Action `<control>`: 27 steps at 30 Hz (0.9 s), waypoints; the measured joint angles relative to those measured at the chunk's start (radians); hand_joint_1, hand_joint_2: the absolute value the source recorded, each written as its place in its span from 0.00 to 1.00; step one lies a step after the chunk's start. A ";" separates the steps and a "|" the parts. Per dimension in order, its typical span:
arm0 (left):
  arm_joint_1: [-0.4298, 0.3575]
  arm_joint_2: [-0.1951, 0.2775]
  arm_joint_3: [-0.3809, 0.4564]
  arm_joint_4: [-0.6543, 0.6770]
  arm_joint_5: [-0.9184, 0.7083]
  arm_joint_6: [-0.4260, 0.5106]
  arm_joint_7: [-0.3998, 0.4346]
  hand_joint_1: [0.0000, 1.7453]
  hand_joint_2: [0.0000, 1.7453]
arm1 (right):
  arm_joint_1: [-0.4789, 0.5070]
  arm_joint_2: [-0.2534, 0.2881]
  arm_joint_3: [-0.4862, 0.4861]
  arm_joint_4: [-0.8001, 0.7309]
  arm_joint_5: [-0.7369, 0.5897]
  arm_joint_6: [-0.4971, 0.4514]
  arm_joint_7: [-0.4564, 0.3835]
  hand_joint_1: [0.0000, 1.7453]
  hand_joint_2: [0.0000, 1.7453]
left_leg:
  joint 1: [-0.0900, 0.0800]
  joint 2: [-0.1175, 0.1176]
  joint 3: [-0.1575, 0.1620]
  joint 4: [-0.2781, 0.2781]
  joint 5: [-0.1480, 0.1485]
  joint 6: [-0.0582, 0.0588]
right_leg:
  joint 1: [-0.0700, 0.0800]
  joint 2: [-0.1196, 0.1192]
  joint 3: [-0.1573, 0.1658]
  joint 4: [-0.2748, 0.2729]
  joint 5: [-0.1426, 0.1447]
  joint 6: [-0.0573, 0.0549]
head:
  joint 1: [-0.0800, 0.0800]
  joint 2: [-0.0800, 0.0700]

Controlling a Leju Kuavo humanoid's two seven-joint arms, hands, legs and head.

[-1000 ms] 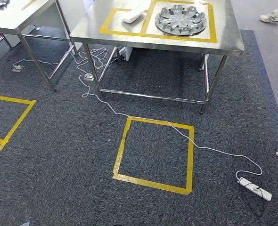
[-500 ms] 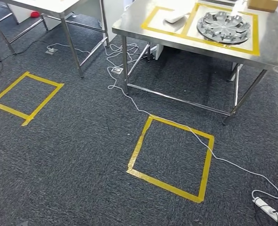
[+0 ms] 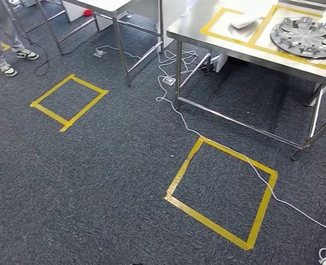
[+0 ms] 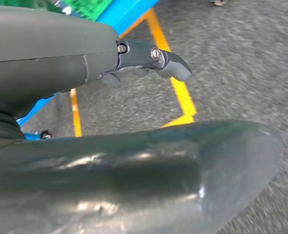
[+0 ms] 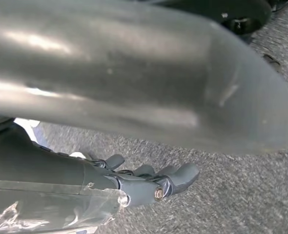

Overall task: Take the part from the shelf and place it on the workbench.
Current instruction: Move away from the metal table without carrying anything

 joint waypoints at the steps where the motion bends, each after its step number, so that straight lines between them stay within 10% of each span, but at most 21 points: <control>1: 0.002 0.000 0.001 0.000 0.000 0.000 0.000 0.00 0.00 | 0.000 0.000 0.000 0.000 0.000 0.000 0.000 0.00 0.00 | 0.002 0.005 0.015 -0.020 0.019 -0.003 | -0.001 -0.014 0.000 0.001 -0.001 0.001 | 0.000 0.000; 5: -0.001 0.001 0.002 0.000 0.000 0.001 0.000 0.00 0.00 | -0.003 0.000 0.001 0.000 0.002 0.000 0.001 0.00 0.00 | 0.001 0.077 0.142 -0.245 0.107 0.003 | 0.005 -0.060 -0.003 0.018 -0.016 0.021 | 0.000 0.000; 8: 0.001 0.000 0.003 0.000 0.000 0.000 0.000 0.00 0.00 | -0.006 0.000 0.002 0.000 0.003 0.000 0.001 0.00 0.00 | -0.004 0.061 0.148 -0.265 0.106 0.031 | 0.008 -0.085 0.003 0.021 -0.024 0.034 | 0.005 0.000; 10: 0.004 -0.001 0.004 0.001 0.000 0.001 0.000 0.00 0.00 | -0.008 0.000 0.004 0.000 0.003 0.000 0.001 0.00 0.00 | -0.002 0.041 0.146 -0.266 0.110 0.042 | 0.002 -0.051 -0.004 0.049 -0.048 0.045 | 0.007 0.000; 12: 0.001 0.000 0.004 0.001 0.000 0.001 0.000 0.00 0.00 | -0.007 0.000 0.005 0.000 0.003 0.000 0.001 0.00 0.00 | 0.001 0.019 0.142 -0.267 0.114 0.051 | -0.001 0.008 -0.053 0.161 -0.114 0.053 | 0.010 0.000; 15: 0.000 0.001 0.004 0.001 -0.001 0.001 0.001 0.00 0.00 | -0.002 0.000 0.005 0.000 0.003 0.000 0.004 0.00 0.00 | 0.000 -0.020 0.137 -0.266 0.118 0.055 | -0.002 0.031 -0.134 0.331 -0.174 0.051 | 0.011 0.000; 19: 0.001 0.000 0.005 0.001 -0.011 0.000 0.001 0.00 0.00 | -0.001 0.000 0.005 0.000 -0.001 -0.001 0.005 0.00 0.00 | 0.002 -0.079 0.136 -0.264 0.123 0.044 | -0.010 0.086 -0.043 0.122 -0.050 0.046 | 0.011 0.000; 21: -0.002 0.000 0.005 0.001 -0.027 0.000 0.002 0.00 0.00 | -0.001 0.000 0.005 0.000 -0.013 0.001 0.005 0.00 0.00 | 0.002 -0.104 0.128 -0.263 0.129 0.032 | -0.014 0.124 -0.011 0.044 -0.029 0.044 | 0.012 0.000; 23: 0.001 -0.003 0.004 0.001 -0.043 0.000 0.003 0.00 0.00 | -0.003 -0.001 0.002 0.000 -0.029 0.004 0.004 0.00 0.00 | 0.006 -0.125 0.119 -0.267 0.138 0.017 | -0.012 0.113 -0.009 0.038 -0.029 0.034 | 0.012 0.000; 27: 0.001 -0.011 0.001 0.002 -0.061 0.001 0.001 0.00 0.00 | -0.003 -0.006 -0.006 0.000 -0.047 0.011 0.009 0.00 0.00 | 0.002 -0.037 0.068 -0.172 0.075 0.001 | -0.009 0.059 -0.008 0.026 -0.015 0.008 | 0.001 0.000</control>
